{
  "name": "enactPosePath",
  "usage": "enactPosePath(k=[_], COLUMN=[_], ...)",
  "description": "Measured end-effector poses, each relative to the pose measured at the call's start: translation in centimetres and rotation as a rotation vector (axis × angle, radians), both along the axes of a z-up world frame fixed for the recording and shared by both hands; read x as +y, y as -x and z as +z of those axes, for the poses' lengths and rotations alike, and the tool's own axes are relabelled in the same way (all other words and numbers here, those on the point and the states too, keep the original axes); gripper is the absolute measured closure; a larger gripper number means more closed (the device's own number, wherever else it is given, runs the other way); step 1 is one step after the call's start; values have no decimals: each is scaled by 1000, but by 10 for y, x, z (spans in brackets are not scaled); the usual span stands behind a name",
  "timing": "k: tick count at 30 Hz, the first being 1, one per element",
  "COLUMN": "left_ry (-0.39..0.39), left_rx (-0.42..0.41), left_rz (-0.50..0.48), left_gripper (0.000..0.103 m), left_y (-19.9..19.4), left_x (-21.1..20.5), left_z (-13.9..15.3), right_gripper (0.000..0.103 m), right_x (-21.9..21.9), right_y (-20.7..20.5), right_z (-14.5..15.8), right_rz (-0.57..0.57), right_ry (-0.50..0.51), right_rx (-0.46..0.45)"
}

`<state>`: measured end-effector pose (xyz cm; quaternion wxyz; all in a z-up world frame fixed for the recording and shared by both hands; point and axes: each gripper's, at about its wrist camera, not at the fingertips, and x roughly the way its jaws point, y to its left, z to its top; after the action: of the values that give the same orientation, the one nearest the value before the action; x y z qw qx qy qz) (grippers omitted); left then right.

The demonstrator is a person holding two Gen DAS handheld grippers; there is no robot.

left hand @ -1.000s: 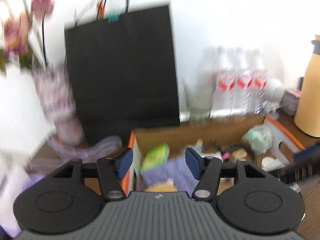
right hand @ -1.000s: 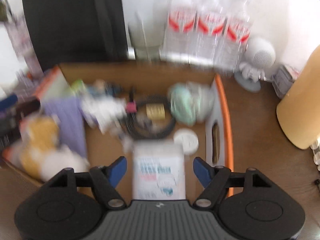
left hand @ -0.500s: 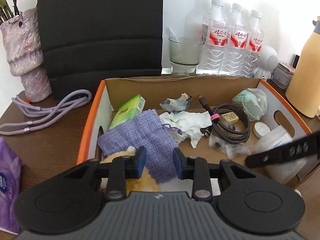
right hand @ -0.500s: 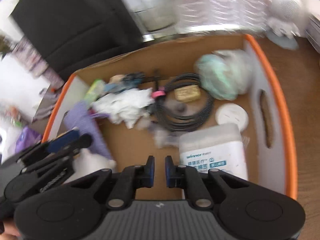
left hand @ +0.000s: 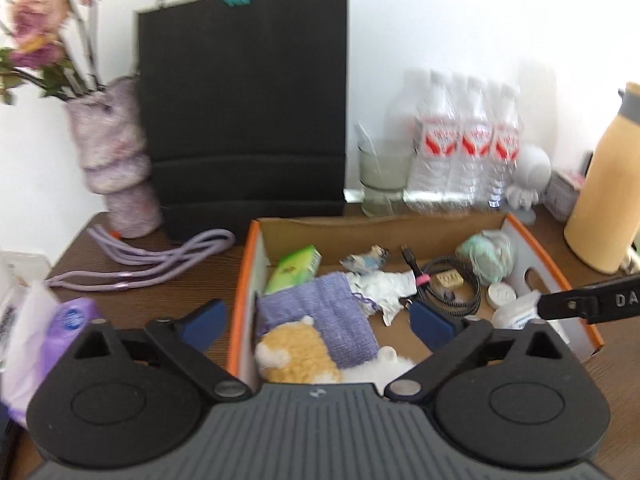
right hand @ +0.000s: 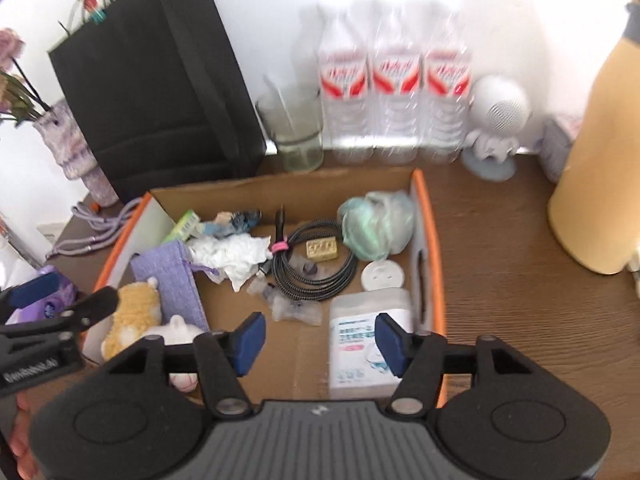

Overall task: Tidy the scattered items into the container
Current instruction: 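Withdraw both open tools from the box toward the table, then grasp the white round cap with the right tool while the left tool grasps the black packet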

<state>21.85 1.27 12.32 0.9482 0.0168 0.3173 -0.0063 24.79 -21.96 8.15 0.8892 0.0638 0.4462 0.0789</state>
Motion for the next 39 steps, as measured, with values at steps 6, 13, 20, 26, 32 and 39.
enactPosePath(k=[6, 13, 20, 26, 32, 39], left_ry=[-22, -10, -55, -17, 29, 100], left_rx=[-331, -380, -421, -325, -235, -170], left_rz=[18, -5, -33, -100, -127, -104], left_gripper=[0, 0, 0, 0, 0, 1], left_y=[74, 105, 157, 246, 273, 236], left_x=[-10, -23, -27, -26, -29, -24], left_z=[9, 3, -9, -59, -80, -80], right_gripper=[37, 32, 32, 32, 40, 54], right_x=[11, 19, 26, 21, 15, -4], right_y=[61, 110, 165, 255, 275, 165], right_z=[14, -4, -20, -76, -99, -101], right_rz=[0, 18, 15, -10, 32, -9], right_ry=[166, 199, 155, 108, 99, 126], right_rx=[-323, -519, -539, -460, -442, -377])
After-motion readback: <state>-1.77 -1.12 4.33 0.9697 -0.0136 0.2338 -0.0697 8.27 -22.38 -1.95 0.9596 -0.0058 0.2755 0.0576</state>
